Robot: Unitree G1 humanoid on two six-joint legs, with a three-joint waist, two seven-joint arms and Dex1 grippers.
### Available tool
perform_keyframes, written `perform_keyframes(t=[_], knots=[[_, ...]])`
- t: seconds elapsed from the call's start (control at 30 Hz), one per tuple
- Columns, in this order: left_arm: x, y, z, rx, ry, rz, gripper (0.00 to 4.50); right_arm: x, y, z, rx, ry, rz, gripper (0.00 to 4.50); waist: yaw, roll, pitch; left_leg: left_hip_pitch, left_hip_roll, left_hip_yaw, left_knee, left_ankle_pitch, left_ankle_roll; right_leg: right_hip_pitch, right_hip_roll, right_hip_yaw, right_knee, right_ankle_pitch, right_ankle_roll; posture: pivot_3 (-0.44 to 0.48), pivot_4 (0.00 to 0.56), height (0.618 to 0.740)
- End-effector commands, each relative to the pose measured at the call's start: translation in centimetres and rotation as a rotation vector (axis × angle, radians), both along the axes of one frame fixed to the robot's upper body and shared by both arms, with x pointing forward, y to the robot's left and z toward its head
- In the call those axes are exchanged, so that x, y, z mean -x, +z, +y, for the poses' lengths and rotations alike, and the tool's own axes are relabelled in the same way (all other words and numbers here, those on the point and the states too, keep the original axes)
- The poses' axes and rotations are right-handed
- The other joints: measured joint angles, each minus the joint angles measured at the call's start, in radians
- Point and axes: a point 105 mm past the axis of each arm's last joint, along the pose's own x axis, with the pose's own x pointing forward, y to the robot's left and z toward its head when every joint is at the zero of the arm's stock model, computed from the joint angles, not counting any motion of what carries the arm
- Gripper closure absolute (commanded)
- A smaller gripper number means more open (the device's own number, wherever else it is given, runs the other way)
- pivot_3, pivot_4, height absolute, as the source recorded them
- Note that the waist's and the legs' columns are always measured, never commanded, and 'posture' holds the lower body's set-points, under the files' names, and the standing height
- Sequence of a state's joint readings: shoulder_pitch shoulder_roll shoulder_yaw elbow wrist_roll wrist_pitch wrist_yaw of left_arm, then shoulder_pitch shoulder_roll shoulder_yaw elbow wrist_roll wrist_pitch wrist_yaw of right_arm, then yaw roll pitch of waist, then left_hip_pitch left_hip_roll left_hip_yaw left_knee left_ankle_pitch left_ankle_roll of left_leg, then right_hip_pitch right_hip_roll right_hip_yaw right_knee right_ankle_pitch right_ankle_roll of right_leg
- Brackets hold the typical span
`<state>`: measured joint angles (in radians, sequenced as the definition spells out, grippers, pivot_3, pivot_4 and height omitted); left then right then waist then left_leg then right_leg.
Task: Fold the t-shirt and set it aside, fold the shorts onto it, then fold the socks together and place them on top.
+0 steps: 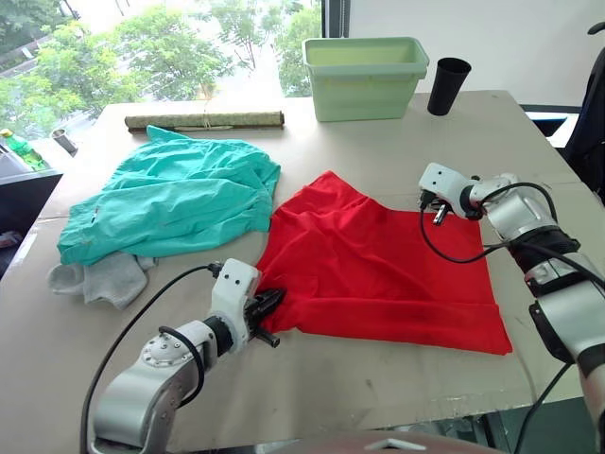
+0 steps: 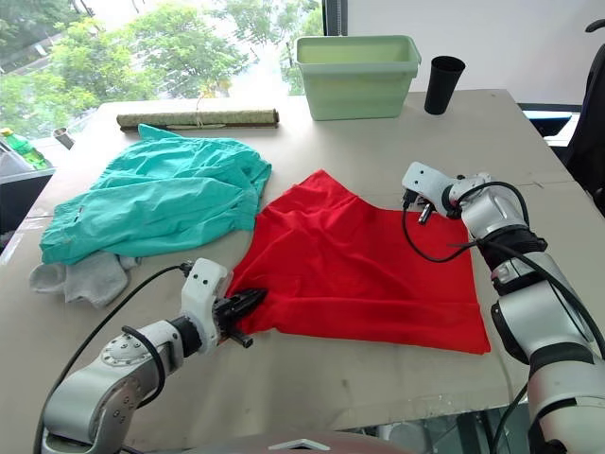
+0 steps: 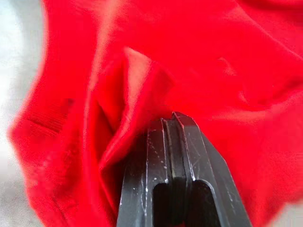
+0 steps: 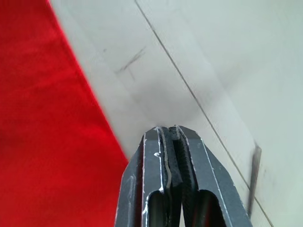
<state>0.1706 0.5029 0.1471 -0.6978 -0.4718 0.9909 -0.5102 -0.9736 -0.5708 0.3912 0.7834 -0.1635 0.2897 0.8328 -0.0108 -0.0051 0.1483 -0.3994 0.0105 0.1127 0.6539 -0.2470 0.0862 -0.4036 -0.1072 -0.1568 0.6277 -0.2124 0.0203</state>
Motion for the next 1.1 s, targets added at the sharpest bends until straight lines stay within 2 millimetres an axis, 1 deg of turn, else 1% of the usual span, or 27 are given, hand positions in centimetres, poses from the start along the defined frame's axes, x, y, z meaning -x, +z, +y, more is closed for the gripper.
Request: perform_keyframes(t=[0.03,0.07,0.13,0.17,0.23,0.27,0.3,0.33,0.4,0.43,0.5,0.57,0.63,0.67,0.73,0.87,0.93,1.03,1.07,1.1], knots=[[0.5,3.7,-0.4,0.135,-0.257,-0.038,2.70,1.7,4.2,0.0,-0.218,0.016,-0.059,2.74,0.006,0.000,0.003,-0.002,0.000,-0.001,0.000,0.000,0.000,-0.001,0.000,-0.001,0.000,0.000,0.000,0.000,0.150,0.727],[0.5,4.7,-0.4,0.152,-0.329,-0.039,2.20,3.0,5.0,-0.5,-0.248,0.017,-0.071,2.24,0.013,0.002,0.004,-0.003,0.000,-0.002,0.000,0.001,-0.001,-0.002,0.000,-0.002,0.000,0.000,0.000,0.000,0.150,0.727],[0.2,5.5,-0.1,0.151,-0.387,-0.035,1.26,4.8,5.6,-0.9,-0.255,0.025,-0.080,1.29,0.027,0.007,0.005,-0.009,0.000,-0.003,0.000,0.001,-0.001,-0.008,-0.001,-0.003,-0.001,0.000,0.000,0.000,0.150,0.727],[-0.2,5.8,0.2,0.123,-0.420,-0.039,1.22,6.3,5.8,-1.1,-0.278,0.024,-0.075,0.56,0.025,0.008,0.005,-0.013,0.000,-0.003,0.000,0.001,-0.001,-0.010,-0.001,-0.004,-0.001,0.001,0.000,0.000,0.150,0.727],[-1.0,6.2,0.7,0.085,-0.452,-0.047,1.22,8.7,6.1,-1.0,-0.326,0.022,-0.063,0.12,0.027,0.006,0.005,-0.014,0.000,-0.003,0.001,0.001,-0.001,-0.009,-0.001,-0.004,-0.002,0.002,-0.001,0.000,0.150,0.727],[-1.4,6.4,0.9,0.068,-0.467,-0.058,1.22,10.5,6.2,-0.6,-0.376,0.037,-0.040,0.12,0.029,0.006,0.005,-0.014,0.000,-0.004,0.001,0.001,-0.001,-0.010,0.000,-0.005,-0.002,0.002,-0.001,0.000,0.150,0.727],[-1.7,6.5,1.0,0.060,-0.476,-0.065,1.22,11.7,6.2,-0.3,-0.406,0.045,-0.023,0.12,0.028,0.007,0.005,-0.014,0.000,-0.005,0.001,0.001,-0.001,-0.009,0.000,-0.006,-0.002,0.002,-0.001,0.000,0.150,0.727],[-1.4,6.6,0.9,0.055,-0.512,-0.062,1.22,13.6,6.2,0.3,-0.431,0.095,-0.003,0.12,0.025,0.007,0.005,-0.014,0.000,-0.005,0.000,0.001,-0.001,-0.009,0.000,-0.006,-0.002,0.001,0.001,0.000,0.150,0.727],[-0.1,6.7,0.9,0.048,-0.619,-0.051,1.22,17.5,5.6,1.6,-0.469,0.187,0.058,0.12,0.025,0.007,0.006,-0.014,0.000,-0.005,0.000,0.001,-0.001,-0.010,0.000,-0.006,-0.003,0.001,0.001,0.000,0.150,0.727],[0.6,6.7,0.9,0.058,-0.664,-0.041,1.22,19.4,4.9,1.9,-0.466,0.216,0.100,0.12,0.026,0.007,0.006,-0.014,0.000,-0.005,-0.001,0.001,-0.002,-0.010,0.000,-0.007,-0.003,0.001,0.001,0.000,0.150,0.727],[1.6,6.8,1.0,0.078,-0.712,-0.032,1.22,21.6,3.8,2.1,-0.436,0.227,0.143,0.12,0.025,0.008,0.007,-0.013,0.000,-0.006,-0.002,0.000,-0.002,-0.009,0.000,-0.007,-0.004,0.000,0.001,0.000,0.150,0.727],[2.1,6.1,1.5,0.048,-0.742,-0.031,1.22,23.0,2.3,1.6,-0.383,0.201,0.170,0.12,0.026,0.008,0.007,-0.014,0.000,-0.006,-0.002,0.000,-0.002,-0.010,-0.001,-0.007,-0.005,-0.001,-0.002,0.000,0.150,0.727],[2.2,5.4,1.8,0.014,-0.749,-0.045,1.22,24.0,1.1,1.0,-0.353,0.170,0.195,0.12,0.027,0.008,0.008,-0.013,0.000,-0.006,-0.002,-0.001,-0.002,-0.010,-0.001,-0.007,-0.005,-0.002,-0.003,0.000,0.150,0.727],[2.0,5.0,1.9,-0.002,-0.739,-0.058,1.22,24.3,0.5,0.5,-0.336,0.148,0.202,0.12,0.027,0.008,0.008,-0.013,0.000,-0.006,-0.001,-0.003,0.002,-0.010,-0.002,-0.007,-0.005,-0.002,-0.003,0.000,0.150,0.727],[1.9,4.2,2.0,-0.049,-0.752,-0.086,1.22,24.9,-0.5,-0.3,-0.318,0.100,0.216,0.12,0.031,0.008,0.008,-0.013,0.000,-0.006,-0.001,-0.003,0.002,-0.010,-0.002,-0.007,-0.005,-0.002,-0.003,0.000,0.150,0.727],[2.3,2.5,2.1,-0.128,-0.781,-0.111,1.22,25.6,-1.9,-1.8,-0.300,0.037,0.229,0.12,0.030,0.008,0.008,-0.014,0.000,-0.006,-0.001,-0.003,0.002,-0.011,-0.002,-0.007,-0.006,-0.002,-0.003,0.000,0.150,0.727],[1.8,1.4,2.8,-0.168,-0.746,-0.120,1.22,25.9,-2.7,-2.5,-0.262,0.029,0.250,0.12,0.030,0.007,0.008,-0.014,0.000,-0.006,-0.002,-0.003,0.002,-0.011,-0.002,-0.007,-0.006,-0.002,-0.003,0.000,0.150,0.727],[0.6,1.0,3.9,-0.105,-0.609,-0.083,1.22,25.7,-3.3,-3.4,-0.266,-0.015,0.253,0.12,0.031,0.006,0.009,-0.014,0.000,-0.006,-0.003,-0.002,0.001,-0.012,-0.002,-0.007,-0.006,-0.002,-0.003,0.000,0.150,0.727],[0.2,1.1,4.2,-0.057,-0.555,-0.060,1.22,25.7,-3.6,-3.9,-0.264,-0.036,0.259,0.68,0.030,0.006,0.009,-0.014,0.000,-0.007,-0.003,-0.003,0.001,-0.012,-0.002,-0.007,-0.006,-0.002,-0.003,0.000,0.150,0.727],[0.0,1.2,4.5,-0.018,-0.517,-0.037,1.22,25.9,-3.9,-4.2,-0.264,-0.045,0.274,0.98,0.030,0.006,0.009,-0.014,0.000,-0.007,-0.003,-0.003,0.002,-0.012,-0.002,-0.007,-0.006,-0.002,-0.003,0.000,0.150,0.727]])
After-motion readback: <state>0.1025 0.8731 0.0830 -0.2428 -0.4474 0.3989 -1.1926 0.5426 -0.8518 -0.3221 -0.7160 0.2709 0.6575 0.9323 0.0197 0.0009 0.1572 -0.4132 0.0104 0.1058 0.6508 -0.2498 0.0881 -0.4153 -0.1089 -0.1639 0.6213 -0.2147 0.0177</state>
